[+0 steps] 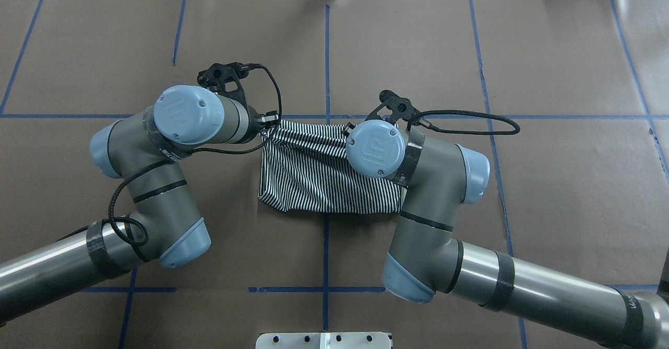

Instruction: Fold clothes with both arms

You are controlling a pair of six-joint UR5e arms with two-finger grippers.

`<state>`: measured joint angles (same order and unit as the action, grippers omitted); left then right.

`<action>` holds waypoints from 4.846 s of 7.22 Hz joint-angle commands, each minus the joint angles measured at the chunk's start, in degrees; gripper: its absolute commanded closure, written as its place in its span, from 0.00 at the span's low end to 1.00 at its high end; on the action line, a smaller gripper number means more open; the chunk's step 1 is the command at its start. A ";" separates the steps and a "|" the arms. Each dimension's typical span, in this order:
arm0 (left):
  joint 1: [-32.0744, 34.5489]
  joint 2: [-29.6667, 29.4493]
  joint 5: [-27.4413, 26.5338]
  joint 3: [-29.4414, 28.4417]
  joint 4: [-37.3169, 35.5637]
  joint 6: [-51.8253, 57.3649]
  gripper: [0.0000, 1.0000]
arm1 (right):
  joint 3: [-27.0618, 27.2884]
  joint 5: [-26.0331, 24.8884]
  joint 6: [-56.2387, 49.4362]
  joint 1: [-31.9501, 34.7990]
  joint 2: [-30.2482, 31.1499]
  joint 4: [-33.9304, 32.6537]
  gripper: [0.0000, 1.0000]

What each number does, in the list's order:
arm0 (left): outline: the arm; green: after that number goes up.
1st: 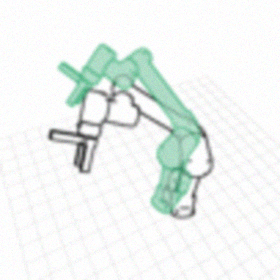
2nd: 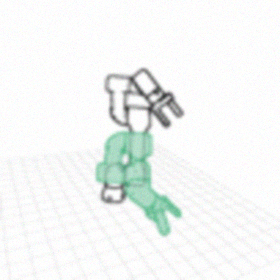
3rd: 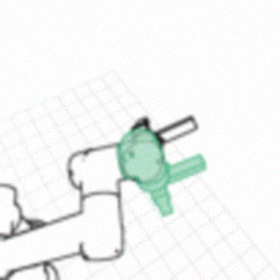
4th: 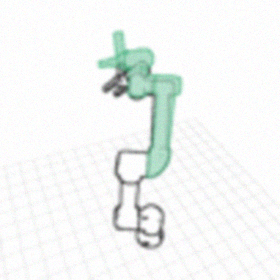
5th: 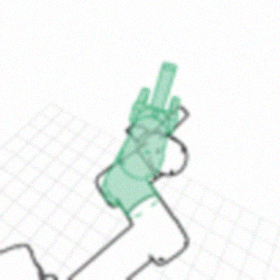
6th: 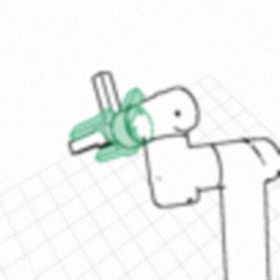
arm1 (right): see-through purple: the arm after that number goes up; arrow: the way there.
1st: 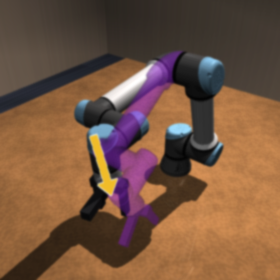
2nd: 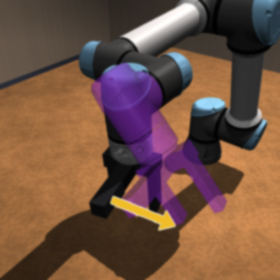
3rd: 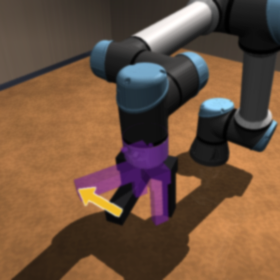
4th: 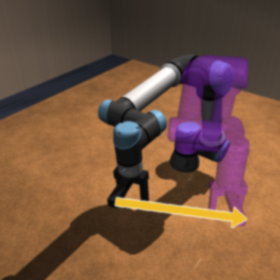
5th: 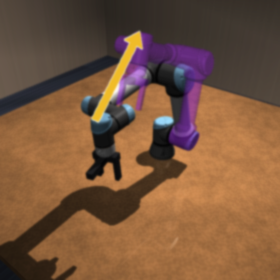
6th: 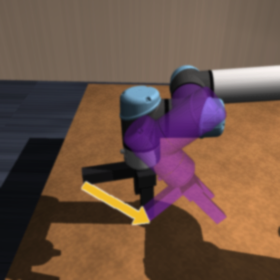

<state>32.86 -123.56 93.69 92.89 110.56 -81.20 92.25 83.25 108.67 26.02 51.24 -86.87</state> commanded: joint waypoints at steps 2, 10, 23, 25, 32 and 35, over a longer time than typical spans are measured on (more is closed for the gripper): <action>0.10 -0.45 0.09 -0.87 0.80 8.28 0.01 | -1.01 0.16 -6.57 0.70 -0.26 1.09 0.01; 6.78 4.30 11.78 3.96 5.28 21.87 0.00 | -3.90 -2.74 -21.37 -4.92 -2.72 0.83 0.00; 0.99 -0.01 4.23 -4.29 4.49 20.73 0.00 | -21.15 19.59 -40.46 18.02 -10.73 2.06 0.00; -1.83 -0.27 2.29 -4.56 4.40 20.64 0.00 | -20.88 19.50 -40.55 18.02 -10.28 2.14 0.00; 0.88 -5.97 2.28 -13.85 4.58 20.82 0.00 | -20.79 19.41 -40.64 17.93 -9.49 3.02 0.00; 4.83 -8.27 2.02 -21.77 5.37 24.48 0.00 | -20.70 19.15 -39.94 17.67 -8.18 6.25 0.00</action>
<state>35.56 -131.29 95.76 73.73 115.72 -59.04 71.48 102.50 68.31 43.81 42.26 -82.63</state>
